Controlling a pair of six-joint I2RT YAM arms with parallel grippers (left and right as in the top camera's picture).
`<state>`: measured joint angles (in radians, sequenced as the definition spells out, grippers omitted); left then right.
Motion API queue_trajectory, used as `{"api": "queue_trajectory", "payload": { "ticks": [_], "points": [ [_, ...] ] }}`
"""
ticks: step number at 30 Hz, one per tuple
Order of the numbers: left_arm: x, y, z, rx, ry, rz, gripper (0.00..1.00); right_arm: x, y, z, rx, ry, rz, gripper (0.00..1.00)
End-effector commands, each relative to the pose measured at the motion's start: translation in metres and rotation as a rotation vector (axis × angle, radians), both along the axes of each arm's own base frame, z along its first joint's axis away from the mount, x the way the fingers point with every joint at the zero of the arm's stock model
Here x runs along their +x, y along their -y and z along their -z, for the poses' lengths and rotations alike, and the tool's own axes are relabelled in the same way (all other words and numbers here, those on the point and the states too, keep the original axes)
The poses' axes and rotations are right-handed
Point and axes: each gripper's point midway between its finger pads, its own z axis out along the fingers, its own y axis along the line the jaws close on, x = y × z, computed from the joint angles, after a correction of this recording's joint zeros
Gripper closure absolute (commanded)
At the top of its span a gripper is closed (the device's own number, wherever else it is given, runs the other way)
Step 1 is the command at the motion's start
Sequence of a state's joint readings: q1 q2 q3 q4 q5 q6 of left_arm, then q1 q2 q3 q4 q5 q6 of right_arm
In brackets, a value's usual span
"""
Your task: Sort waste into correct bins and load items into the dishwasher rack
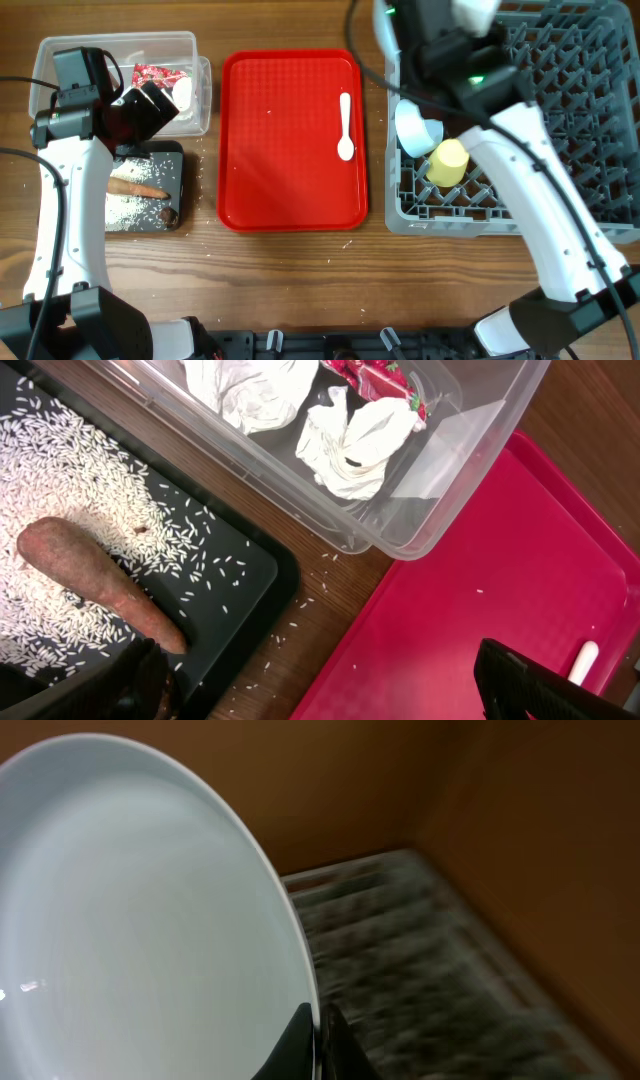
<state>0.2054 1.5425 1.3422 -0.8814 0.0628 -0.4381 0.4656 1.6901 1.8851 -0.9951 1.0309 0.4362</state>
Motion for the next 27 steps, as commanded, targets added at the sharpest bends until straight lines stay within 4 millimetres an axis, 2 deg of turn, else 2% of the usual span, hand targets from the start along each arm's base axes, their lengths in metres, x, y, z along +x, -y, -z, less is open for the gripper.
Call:
{"api": "queue_trajectory", "payload": {
  "ticks": [1,3,8,10,11,16,19,21,23,24,25,27],
  "points": [
    [0.003,0.001,-0.008,0.005,0.023,0.017,0.0,0.0,0.066,0.003,-0.3,-0.17,0.173,0.96],
    [0.003,0.001,-0.008,0.006,0.023,0.017,0.0,0.012,0.098,0.015,-0.34,-0.269,0.18,0.96],
    [0.003,0.001,-0.008,0.005,0.023,0.017,0.0,0.05,0.135,0.047,-0.361,-0.461,-0.012,0.96],
    [0.003,0.001,-0.008,0.005,0.023,0.017,0.0,0.064,0.144,0.066,-0.376,-0.533,-0.095,0.96],
    [0.003,0.001,-0.008,0.006,0.023,0.017,0.0,0.071,0.152,0.086,-0.383,-0.599,-0.121,0.96],
    [0.003,0.001,-0.008,0.005,0.023,0.017,0.0,0.084,0.169,0.144,-0.401,-0.763,-0.15,0.96],
    [0.003,0.001,-0.008,0.005,0.023,0.017,0.0,0.094,0.156,0.164,-0.352,-0.765,-0.237,0.94],
    [0.003,0.001,-0.008,0.005,0.023,0.017,0.0,0.1,0.143,0.171,-0.265,-0.713,-0.293,0.62],
    [0.003,0.001,-0.008,0.005,0.023,0.017,0.0,0.098,0.143,0.171,-0.192,-0.655,-0.237,0.27],
    [0.003,0.001,-0.008,0.005,0.023,0.017,0.0,0.095,0.142,0.163,-0.146,-0.604,-0.197,0.07],
    [0.003,0.001,-0.008,0.005,0.023,0.017,0.0,0.091,0.142,0.152,-0.116,-0.559,-0.17,0.0],
    [0.003,0.001,-0.008,0.005,0.023,0.017,0.0,0.081,0.13,0.117,0.012,-0.416,-0.167,0.0]
  ]
}}
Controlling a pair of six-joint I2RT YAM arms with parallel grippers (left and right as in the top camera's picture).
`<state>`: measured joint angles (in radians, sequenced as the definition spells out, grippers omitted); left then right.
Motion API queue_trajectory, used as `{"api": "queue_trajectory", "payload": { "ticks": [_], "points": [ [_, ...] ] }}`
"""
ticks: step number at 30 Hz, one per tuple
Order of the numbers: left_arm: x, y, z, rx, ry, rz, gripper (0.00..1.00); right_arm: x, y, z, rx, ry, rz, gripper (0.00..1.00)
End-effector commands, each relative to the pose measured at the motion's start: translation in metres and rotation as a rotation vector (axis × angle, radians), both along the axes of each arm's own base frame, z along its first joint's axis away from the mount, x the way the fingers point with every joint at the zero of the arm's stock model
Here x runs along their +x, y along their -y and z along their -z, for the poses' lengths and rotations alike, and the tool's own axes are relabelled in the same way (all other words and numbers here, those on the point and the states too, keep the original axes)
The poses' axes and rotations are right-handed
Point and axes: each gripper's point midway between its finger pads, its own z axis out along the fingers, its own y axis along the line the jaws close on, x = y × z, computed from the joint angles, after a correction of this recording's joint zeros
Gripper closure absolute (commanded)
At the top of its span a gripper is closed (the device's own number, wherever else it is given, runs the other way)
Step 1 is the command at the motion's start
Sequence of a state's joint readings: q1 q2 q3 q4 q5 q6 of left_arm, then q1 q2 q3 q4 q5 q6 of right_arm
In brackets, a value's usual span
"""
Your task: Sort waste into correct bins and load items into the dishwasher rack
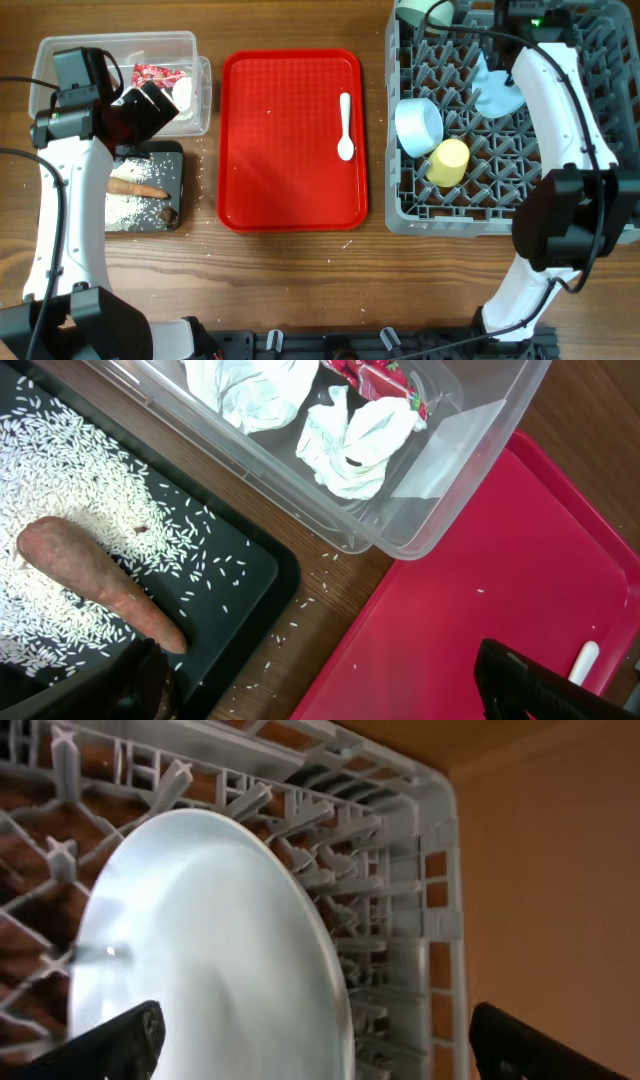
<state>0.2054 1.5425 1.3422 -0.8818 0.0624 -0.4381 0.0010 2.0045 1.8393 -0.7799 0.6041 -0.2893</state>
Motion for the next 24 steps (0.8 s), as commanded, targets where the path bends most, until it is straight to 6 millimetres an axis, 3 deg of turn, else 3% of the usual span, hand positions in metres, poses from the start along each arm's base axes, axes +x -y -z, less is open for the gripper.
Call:
{"api": "queue_trajectory", "payload": {
  "ticks": [1,2,3,5,7,8,10,13,15,17,19,20,24],
  "points": [
    [0.003,0.001,-0.008,0.005,0.023,0.018,0.0,-0.015,-0.029,-0.072,0.302,0.288,0.064,0.0],
    [0.003,0.001,-0.008,0.005,0.023,0.018,0.0,-0.017,-0.05,-0.086,0.447,0.346,0.041,0.0],
    [0.003,0.001,-0.008,0.005,0.023,0.018,0.0,-0.026,-0.086,-0.102,0.689,0.379,-0.002,0.0],
    [0.003,0.001,-0.008,0.005,0.023,0.018,0.0,-0.046,-0.181,-0.117,1.158,0.239,-0.234,0.0],
    [0.003,0.001,-0.008,0.005,0.023,0.018,0.0,-0.047,-0.232,-0.101,1.187,0.151,-0.322,0.03],
    [0.003,0.001,-0.008,0.005,0.023,0.018,0.0,-0.047,-0.247,-0.092,1.161,0.126,-0.329,0.04],
    [0.003,0.001,-0.008,0.005,0.023,0.018,0.0,-0.057,-0.307,-0.044,1.034,0.014,-0.344,0.05],
    [0.003,0.001,-0.008,0.005,0.023,0.018,0.0,-0.064,-0.333,0.025,0.927,-0.044,-0.094,0.2],
    [0.003,0.001,-0.008,0.005,0.023,0.018,0.0,-0.066,-0.344,0.078,0.917,-0.116,0.028,0.39],
    [0.003,0.001,-0.008,0.005,0.023,0.018,0.0,-0.069,-0.343,0.118,0.882,-0.179,0.093,0.49],
    [0.003,0.001,-0.008,0.005,0.023,0.018,0.0,-0.077,-0.335,0.152,0.822,-0.236,0.156,0.51],
    [0.003,0.001,-0.008,0.005,0.023,0.018,0.0,-0.08,-0.332,0.167,0.801,-0.259,0.188,0.52],
    [0.003,0.001,-0.008,0.005,0.023,0.018,0.0,-0.076,-0.327,0.173,0.787,-0.223,0.233,0.62]
  ]
}}
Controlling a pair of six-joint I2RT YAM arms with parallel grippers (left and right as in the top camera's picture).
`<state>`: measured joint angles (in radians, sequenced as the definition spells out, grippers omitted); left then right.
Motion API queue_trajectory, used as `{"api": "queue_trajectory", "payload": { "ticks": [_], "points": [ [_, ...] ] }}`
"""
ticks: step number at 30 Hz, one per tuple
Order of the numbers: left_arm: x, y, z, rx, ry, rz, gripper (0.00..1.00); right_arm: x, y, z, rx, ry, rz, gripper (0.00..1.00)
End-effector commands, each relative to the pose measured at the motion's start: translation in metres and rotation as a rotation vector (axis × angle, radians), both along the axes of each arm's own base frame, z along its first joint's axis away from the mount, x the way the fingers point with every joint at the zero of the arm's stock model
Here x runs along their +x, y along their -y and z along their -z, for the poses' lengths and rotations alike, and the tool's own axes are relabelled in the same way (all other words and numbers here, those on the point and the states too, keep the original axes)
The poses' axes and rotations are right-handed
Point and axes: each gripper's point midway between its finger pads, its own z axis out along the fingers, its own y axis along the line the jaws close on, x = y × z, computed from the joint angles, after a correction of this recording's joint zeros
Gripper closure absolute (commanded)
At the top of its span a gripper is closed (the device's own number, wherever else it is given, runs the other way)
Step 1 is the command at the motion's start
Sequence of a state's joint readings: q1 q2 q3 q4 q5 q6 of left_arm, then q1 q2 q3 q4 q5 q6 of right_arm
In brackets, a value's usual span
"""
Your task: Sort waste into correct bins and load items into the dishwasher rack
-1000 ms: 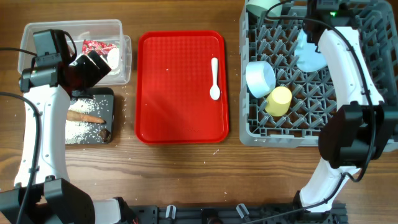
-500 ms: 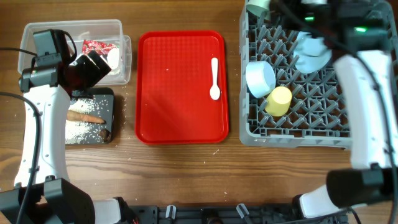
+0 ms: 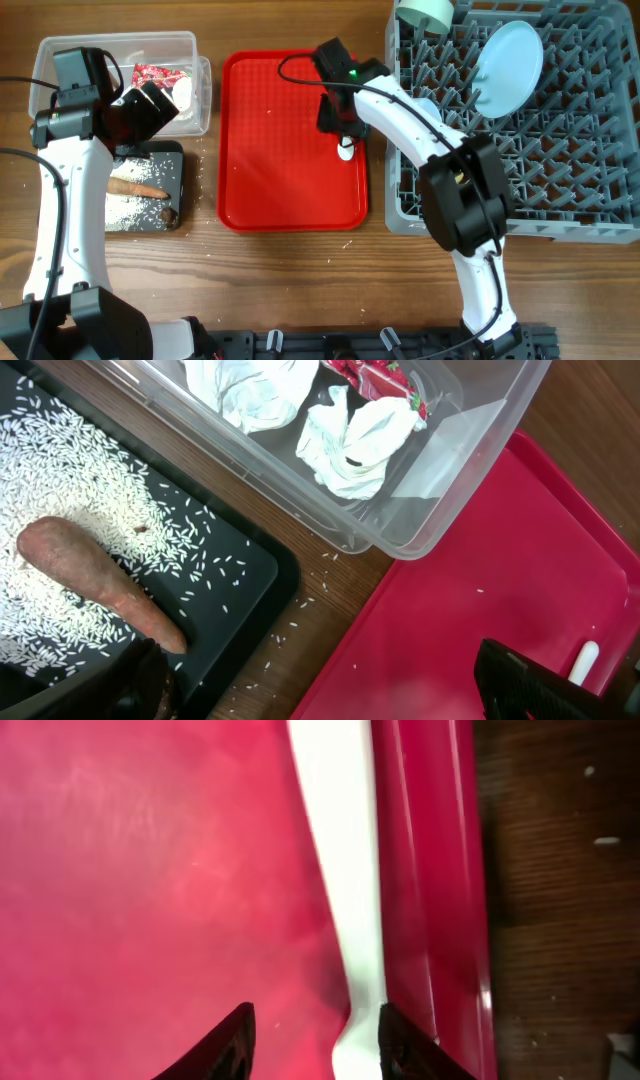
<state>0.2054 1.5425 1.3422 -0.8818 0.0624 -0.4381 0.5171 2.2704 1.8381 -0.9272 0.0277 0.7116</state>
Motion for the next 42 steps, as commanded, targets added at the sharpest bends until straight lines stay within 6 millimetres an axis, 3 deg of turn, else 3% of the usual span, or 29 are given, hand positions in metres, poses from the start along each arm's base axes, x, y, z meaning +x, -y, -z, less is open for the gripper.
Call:
{"api": "queue_trajectory", "payload": {
  "ticks": [1,7,11,13,16,18,20,23,26,27,28,31,33,34,36,38,39,40,42],
  "points": [
    [0.003,0.001,-0.008,0.005,0.023,0.018,0.0,0.007,0.011,0.013,-0.055,0.018,0.094,0.63],
    [0.003,0.001,-0.008,0.005,0.023,0.018,0.0,0.009,0.014,0.025,-0.077,0.016,0.098,0.62],
    [0.003,0.001,-0.008,0.005,0.023,0.018,0.0,-0.002,0.009,0.047,-0.054,-0.056,0.087,0.62],
    [0.003,0.001,-0.008,0.005,0.023,0.018,0.0,-0.006,0.005,0.053,-0.034,-0.084,0.082,0.76],
    [0.003,0.001,-0.008,0.005,0.023,0.018,0.0,-0.007,0.003,0.052,-0.023,-0.089,0.079,0.89],
    [0.003,0.001,-0.008,0.005,0.023,0.018,0.0,-0.006,0.0,0.051,-0.008,-0.091,0.069,0.96],
    [0.003,0.001,-0.008,0.005,0.023,0.018,0.0,-0.003,-0.003,0.042,0.011,-0.083,0.049,0.96],
    [0.003,0.001,-0.008,0.005,0.023,0.018,0.0,0.004,-0.01,0.012,0.055,-0.032,-0.017,0.96],
    [0.003,0.001,-0.008,0.005,0.023,0.018,0.0,0.011,-0.017,-0.068,0.126,0.12,-0.127,0.96],
    [0.003,0.001,-0.008,0.005,0.023,0.018,0.0,0.008,-0.013,-0.109,0.144,0.19,-0.15,0.96],
    [0.003,0.001,-0.008,0.005,0.023,0.018,0.0,0.005,-0.007,-0.131,0.148,0.224,-0.144,0.96],
    [0.003,0.001,-0.008,0.005,0.023,0.018,0.0,-0.008,0.032,-0.199,0.116,0.335,-0.099,0.96],
    [0.003,0.001,-0.008,0.005,0.023,0.018,0.0,-0.021,0.083,-0.235,0.033,0.391,0.003,0.96],
    [0.003,0.001,-0.008,0.005,0.023,0.018,0.0,-0.027,0.121,-0.25,-0.034,0.417,0.106,0.96],
    [0.003,0.001,-0.008,0.005,0.023,0.018,0.0,-0.036,0.164,-0.254,-0.097,0.401,0.262,0.96],
    [0.003,0.001,-0.008,0.005,0.023,0.018,0.0,-0.057,0.214,-0.242,-0.125,0.305,0.558,0.96],
    [0.003,0.001,-0.008,0.005,0.023,0.018,0.0,-0.068,0.23,-0.236,-0.137,0.26,0.668,0.96],
    [0.003,0.001,-0.008,0.005,0.023,0.018,0.0,-0.098,0.269,-0.228,-0.235,0.182,0.868,0.96],
    [0.003,0.001,-0.008,0.005,0.023,0.018,0.0,-0.123,0.304,-0.22,-0.342,0.127,1.019,0.96]
  ]
}}
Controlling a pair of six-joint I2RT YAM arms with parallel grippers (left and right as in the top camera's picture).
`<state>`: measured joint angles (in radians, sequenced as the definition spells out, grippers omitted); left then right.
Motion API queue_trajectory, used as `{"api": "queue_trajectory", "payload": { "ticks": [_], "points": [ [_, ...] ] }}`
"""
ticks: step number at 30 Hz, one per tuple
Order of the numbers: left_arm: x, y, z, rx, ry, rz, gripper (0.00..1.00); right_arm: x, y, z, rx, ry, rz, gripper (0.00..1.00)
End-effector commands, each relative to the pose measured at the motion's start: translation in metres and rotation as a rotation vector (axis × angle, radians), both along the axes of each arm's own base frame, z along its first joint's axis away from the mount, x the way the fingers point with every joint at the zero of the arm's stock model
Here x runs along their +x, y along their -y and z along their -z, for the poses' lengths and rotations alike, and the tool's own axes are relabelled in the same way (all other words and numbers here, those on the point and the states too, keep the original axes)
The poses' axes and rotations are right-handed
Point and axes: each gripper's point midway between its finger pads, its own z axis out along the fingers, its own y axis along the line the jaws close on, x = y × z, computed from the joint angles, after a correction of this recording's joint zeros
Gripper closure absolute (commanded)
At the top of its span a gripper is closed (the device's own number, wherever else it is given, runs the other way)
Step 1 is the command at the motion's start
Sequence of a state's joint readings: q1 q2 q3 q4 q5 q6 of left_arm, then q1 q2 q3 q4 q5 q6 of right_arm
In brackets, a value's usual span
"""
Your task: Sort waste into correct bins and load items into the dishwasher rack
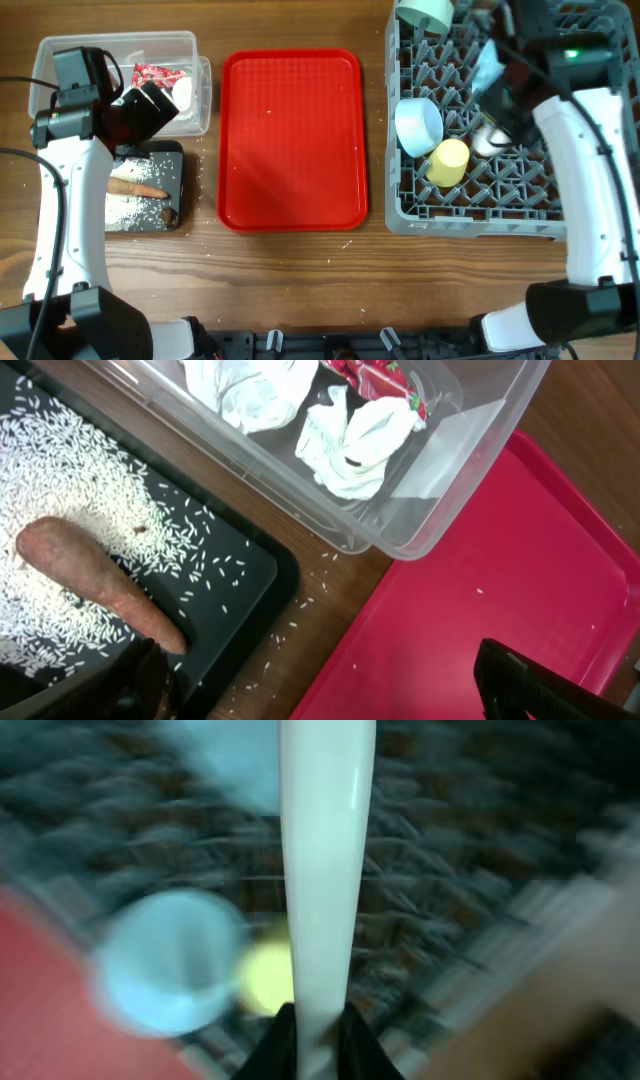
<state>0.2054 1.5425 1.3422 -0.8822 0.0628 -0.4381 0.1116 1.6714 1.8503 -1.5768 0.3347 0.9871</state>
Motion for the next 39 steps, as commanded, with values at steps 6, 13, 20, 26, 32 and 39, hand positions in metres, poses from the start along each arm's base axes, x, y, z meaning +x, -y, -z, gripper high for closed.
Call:
{"api": "queue_trajectory", "payload": {
  "ticks": [6,13,20,26,32,39],
  "points": [
    [0.003,0.001,-0.008,0.006,0.023,0.017,0.0,-0.021,0.054,0.082,-0.041,-0.023,0.443,0.83],
    [0.003,0.001,-0.008,0.006,0.023,0.017,0.0,-0.023,0.039,0.102,0.042,-0.045,0.319,0.43],
    [0.003,0.001,-0.008,0.006,0.023,0.017,0.0,-0.053,-0.053,-0.065,0.29,0.405,-0.602,0.0],
    [0.003,0.001,-0.008,0.006,0.023,0.017,0.0,-0.145,-0.04,-0.12,0.137,0.645,-0.587,0.0],
    [0.003,0.001,-0.008,0.006,0.023,0.017,0.0,-0.157,-0.012,-0.122,-0.125,0.767,-0.594,0.0],
    [0.003,0.001,-0.008,0.006,0.023,0.017,0.0,-0.097,-0.026,-0.059,-0.294,1.097,-0.752,0.0]
  ]
}}
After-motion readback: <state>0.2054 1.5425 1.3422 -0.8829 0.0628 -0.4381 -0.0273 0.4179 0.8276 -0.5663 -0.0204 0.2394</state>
